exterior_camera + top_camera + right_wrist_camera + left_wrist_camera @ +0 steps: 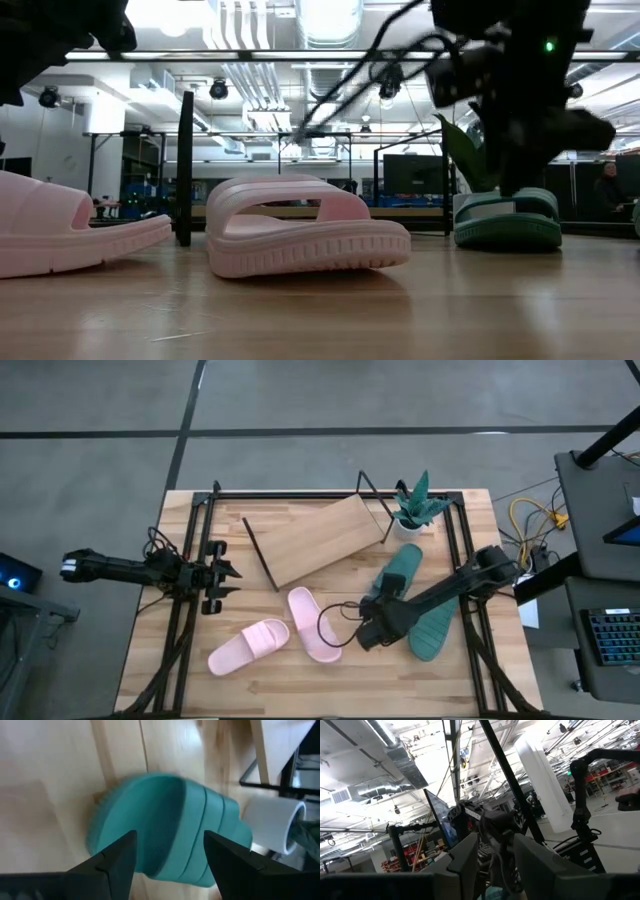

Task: Pick and place slides into the shelf
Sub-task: Put the left green slide on the shelf

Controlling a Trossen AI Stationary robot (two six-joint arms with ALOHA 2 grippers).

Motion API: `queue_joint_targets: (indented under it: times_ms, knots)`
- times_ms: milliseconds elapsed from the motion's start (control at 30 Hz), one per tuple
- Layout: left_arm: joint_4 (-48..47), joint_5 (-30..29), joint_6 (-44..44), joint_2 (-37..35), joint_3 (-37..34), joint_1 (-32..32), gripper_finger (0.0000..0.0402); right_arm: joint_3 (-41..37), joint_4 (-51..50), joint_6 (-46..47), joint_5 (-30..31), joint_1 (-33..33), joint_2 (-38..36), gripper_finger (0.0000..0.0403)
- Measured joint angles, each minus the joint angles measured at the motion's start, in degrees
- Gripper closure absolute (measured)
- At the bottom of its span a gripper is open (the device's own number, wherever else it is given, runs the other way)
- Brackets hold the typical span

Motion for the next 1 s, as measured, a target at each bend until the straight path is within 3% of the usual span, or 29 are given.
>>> queue_joint_targets:
  times_ms: [267,767,1000]
  knots:
    - [0.0,0.0,0.0,0.0,0.0,0.0,0.0288,-0.6,-7.5,6.0,4.3,0.0,5.6,0.0183]
    - [0.0,-0.1,0.0,0.0,0.0,0.0,0.0288,-0.9,-7.1,8.8,7.2,0.0,7.9,0.0187]
    - [0.0,-0.1,0.0,0.0,0.0,0.0,0.0288,-1.2,-7.1,8.9,6.9,0.0,8.1,0.0253]
